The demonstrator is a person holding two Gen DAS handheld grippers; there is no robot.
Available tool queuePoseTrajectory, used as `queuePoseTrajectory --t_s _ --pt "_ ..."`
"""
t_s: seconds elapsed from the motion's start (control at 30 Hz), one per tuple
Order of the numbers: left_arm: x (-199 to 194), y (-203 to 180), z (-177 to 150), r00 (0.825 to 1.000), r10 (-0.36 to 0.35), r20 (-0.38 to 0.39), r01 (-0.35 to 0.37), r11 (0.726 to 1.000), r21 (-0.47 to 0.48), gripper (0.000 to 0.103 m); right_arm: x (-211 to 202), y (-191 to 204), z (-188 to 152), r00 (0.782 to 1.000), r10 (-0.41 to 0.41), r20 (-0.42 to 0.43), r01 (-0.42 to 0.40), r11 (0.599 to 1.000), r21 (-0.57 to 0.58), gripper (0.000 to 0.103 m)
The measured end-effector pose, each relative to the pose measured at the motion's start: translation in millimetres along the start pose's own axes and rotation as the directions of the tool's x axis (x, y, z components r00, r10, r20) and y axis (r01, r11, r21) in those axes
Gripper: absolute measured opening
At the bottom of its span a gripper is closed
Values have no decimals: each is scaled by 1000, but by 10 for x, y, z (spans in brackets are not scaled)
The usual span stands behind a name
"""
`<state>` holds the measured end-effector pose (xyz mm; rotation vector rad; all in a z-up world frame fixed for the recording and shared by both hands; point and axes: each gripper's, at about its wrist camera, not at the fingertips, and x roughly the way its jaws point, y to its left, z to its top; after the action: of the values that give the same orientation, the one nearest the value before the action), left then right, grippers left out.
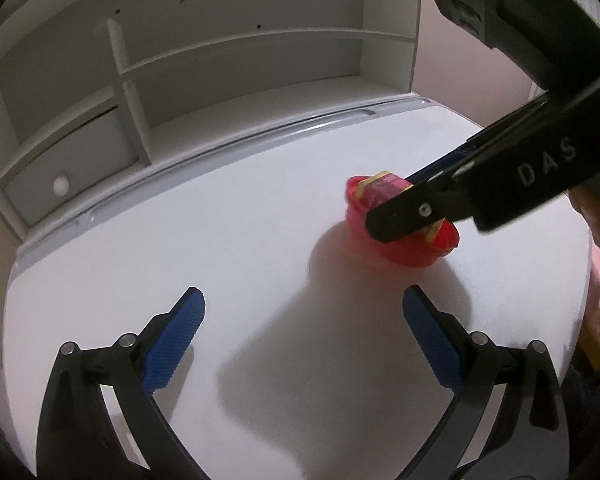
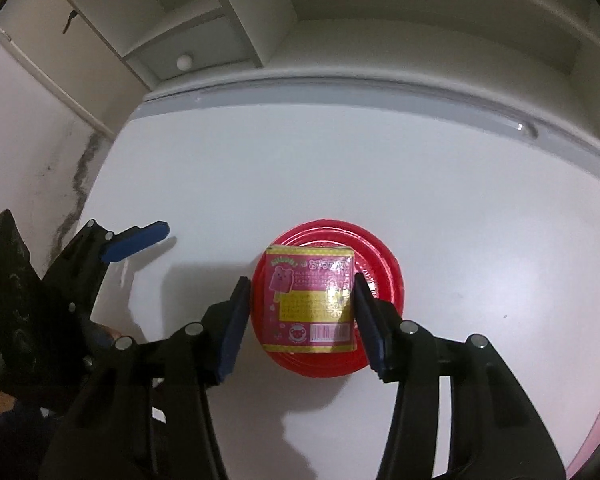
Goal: Collect trash
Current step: 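Lift the pink box with the right tool while the left tool grasps the red lid, then carry box and lid over the bin and open the right tool to drop the box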
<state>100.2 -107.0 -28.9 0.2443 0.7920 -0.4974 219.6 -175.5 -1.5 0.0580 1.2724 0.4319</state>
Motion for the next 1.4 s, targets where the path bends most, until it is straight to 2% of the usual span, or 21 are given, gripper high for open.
queuePoseTrajectory --t_s 0.1,0.23,0.3,0.53,0.63,0.67,0.73,0.93,1.1,1.23,1.4 --pt "-18 6 -76 1000 8 -15 -8 1000 -10 96 27 -42 -24 1000 -12 0 12 1000 -7 51" --pt "-2 -4 -109 999 12 -32 -12 1000 -16 96 92 -90 -22 997 81 -5 -80 996 30 52" --pt "-5 -25 -95 999 10 -31 -10 1000 -13 96 130 -96 -41 998 65 -8 -65 997 33 55" --pt "-49 -69 -79 1000 8 -26 -8 1000 -6 96 266 -96 -81 999 47 -27 -46 998 38 56" --pt "-42 -80 -86 999 7 -31 -8 1000 -11 96 304 -66 -71 999 31 -28 -29 999 36 52" --pt "-36 -90 -82 999 6 -32 -6 1000 -7 96 288 -83 -90 999 24 -29 -23 999 33 46" --pt "-33 -116 -72 999 7 -32 -7 1000 4 96 277 -65 -99 999 17 -29 -17 1000 26 46" --pt "34 -252 70 999 -21 -25 22 1000 20 96 -51 -115 -171 998 50 35 -51 998 36 45" --pt "201 -556 207 998 -58 -33 61 994 90 96 -365 -320 -335 996 44 82 -50 997 66 45" --pt "375 -676 287 996 -70 -59 76 992 96 96 -561 -590 -569 995 6 96 -15 995 99 45" --pt "517 -751 353 996 -44 -81 52 993 106 96 -712 -944 -863 991 -79 107 63 988 142 45"
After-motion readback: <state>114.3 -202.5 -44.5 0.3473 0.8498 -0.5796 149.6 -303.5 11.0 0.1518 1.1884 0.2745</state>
